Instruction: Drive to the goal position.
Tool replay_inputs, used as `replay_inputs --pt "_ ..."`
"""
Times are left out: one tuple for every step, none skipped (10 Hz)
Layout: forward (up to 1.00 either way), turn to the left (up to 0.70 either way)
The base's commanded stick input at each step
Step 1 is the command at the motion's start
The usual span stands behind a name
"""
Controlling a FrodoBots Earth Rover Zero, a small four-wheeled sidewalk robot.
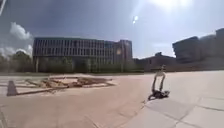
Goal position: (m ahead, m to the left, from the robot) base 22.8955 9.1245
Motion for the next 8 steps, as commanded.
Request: replay_inputs --pt "0.7 0.05" --pt "0.7 0.05" --pt "0.7 0.05" --pt "0.7 0.05" --pt "0.7 0.05" --pt "0.7 0.05" --pt "0.7 0.05" --pt "0.7 0.05"
